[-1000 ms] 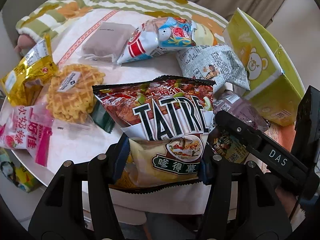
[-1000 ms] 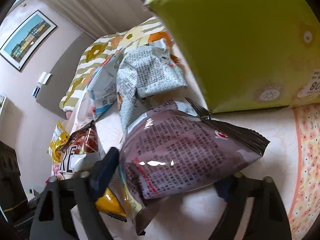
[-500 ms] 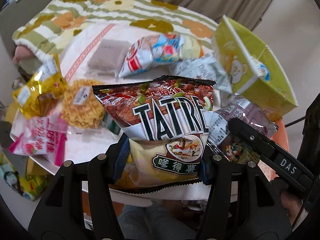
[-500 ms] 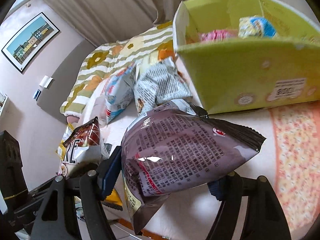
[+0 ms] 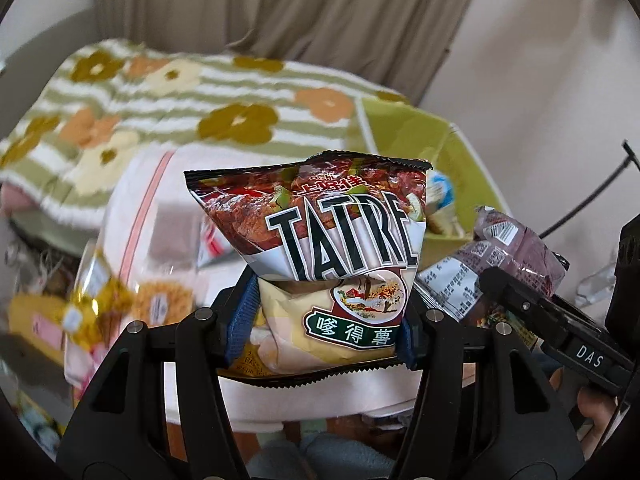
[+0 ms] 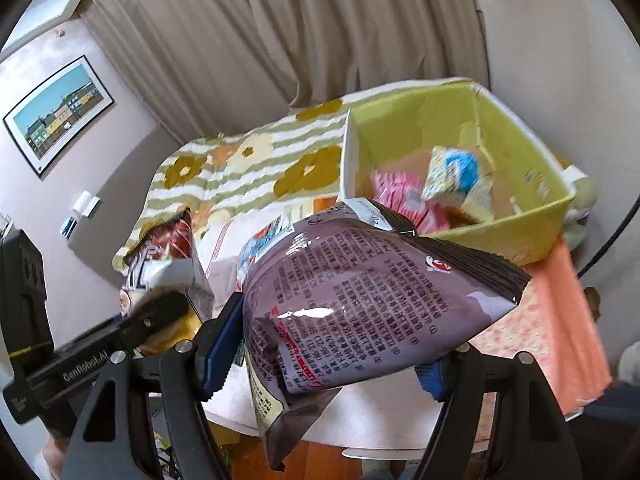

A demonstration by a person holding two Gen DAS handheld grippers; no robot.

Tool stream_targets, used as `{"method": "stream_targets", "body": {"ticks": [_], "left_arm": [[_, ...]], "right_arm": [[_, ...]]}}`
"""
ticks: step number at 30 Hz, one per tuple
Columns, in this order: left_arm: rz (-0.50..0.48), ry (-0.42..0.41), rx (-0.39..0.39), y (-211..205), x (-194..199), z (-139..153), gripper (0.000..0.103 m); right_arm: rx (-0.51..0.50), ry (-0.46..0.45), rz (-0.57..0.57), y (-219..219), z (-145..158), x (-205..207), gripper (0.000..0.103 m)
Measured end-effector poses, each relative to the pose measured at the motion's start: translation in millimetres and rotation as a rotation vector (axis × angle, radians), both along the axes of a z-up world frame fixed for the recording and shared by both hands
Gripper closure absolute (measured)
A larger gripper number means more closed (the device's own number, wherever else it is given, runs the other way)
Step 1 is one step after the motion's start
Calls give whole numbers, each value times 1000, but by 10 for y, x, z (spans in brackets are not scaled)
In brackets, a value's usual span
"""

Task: Organize snacks
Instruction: 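Carry both bags over the box and open both tools to drop them inside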

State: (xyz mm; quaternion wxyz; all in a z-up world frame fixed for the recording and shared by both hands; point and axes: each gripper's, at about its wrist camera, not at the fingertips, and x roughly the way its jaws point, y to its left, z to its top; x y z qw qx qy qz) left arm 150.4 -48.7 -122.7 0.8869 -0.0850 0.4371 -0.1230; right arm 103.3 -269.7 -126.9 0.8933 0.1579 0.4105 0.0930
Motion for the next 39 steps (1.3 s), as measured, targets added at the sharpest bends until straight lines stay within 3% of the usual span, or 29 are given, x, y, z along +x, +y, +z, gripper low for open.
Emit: {"method": "stream_targets", "body": {"ticks": [7, 18, 29, 39], "left_arm": [[-90, -59, 6, -336, 477, 353, 49], [-136, -74, -10, -1194, 1484, 465, 49], [-125, 18, 35, -1943, 2556, 88, 49], [-151, 78, 151, -2201, 3081, -367, 45]], "right_arm": [[-31, -35, -56, -418, 253, 184, 33], [-40, -82, -81, -1134, 419, 978, 33], [-66, -58, -50, -1649, 293, 1871, 33], [-68, 6, -70, -1832, 101, 2252, 33]]}}
